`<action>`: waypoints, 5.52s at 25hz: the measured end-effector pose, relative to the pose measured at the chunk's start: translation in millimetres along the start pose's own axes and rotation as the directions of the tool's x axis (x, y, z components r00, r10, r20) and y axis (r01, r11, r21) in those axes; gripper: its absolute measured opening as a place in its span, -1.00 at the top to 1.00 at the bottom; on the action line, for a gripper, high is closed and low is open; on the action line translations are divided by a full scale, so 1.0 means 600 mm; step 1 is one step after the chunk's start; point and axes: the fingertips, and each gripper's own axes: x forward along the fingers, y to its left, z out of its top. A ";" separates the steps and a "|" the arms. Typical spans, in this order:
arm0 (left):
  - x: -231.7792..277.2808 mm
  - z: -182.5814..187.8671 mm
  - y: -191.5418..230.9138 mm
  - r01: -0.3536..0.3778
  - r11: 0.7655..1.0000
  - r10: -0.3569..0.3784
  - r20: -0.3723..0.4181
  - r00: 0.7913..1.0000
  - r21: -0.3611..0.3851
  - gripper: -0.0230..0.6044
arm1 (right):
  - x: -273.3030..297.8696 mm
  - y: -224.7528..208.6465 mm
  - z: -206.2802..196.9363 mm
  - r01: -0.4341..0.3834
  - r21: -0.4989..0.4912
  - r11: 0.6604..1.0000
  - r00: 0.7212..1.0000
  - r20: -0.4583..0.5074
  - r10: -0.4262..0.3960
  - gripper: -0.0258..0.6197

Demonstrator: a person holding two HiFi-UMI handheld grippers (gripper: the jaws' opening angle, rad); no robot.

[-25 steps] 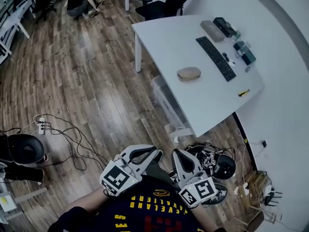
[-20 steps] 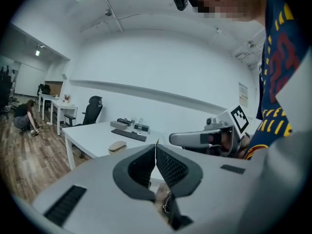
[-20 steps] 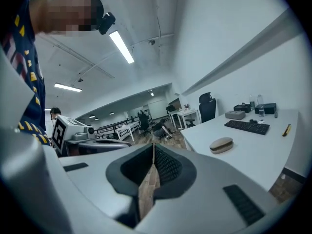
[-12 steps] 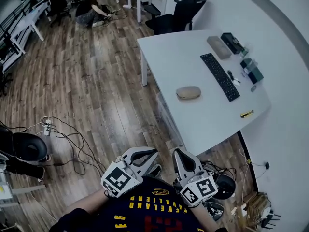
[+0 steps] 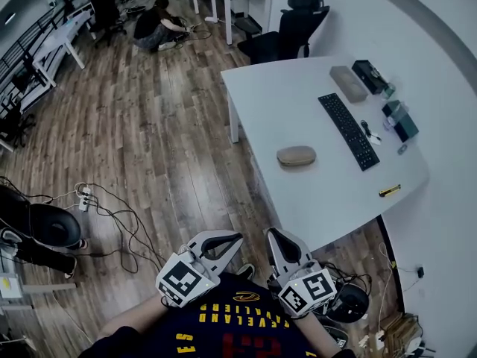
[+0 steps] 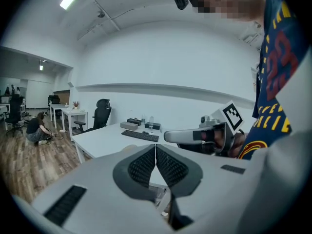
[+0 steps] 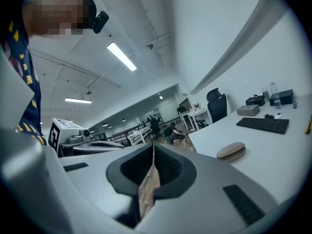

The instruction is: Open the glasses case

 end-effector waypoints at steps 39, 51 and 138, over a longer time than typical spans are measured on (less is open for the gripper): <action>0.134 0.032 0.466 0.316 0.942 -0.312 0.053 0.949 -0.116 0.88 | 0.413 -0.132 0.055 0.351 -0.002 0.936 0.933 -0.085 -0.350 0.85; 0.253 0.070 0.440 0.372 0.928 -0.373 -0.034 0.927 -0.026 0.88 | 0.378 -0.258 0.085 0.399 0.148 0.905 0.916 -0.014 -0.401 0.85; 0.646 -0.175 0.353 0.644 0.722 -0.387 -0.624 0.679 0.254 -0.25 | 0.254 -0.583 -0.259 0.645 0.697 0.315 0.703 -0.377 -0.603 0.77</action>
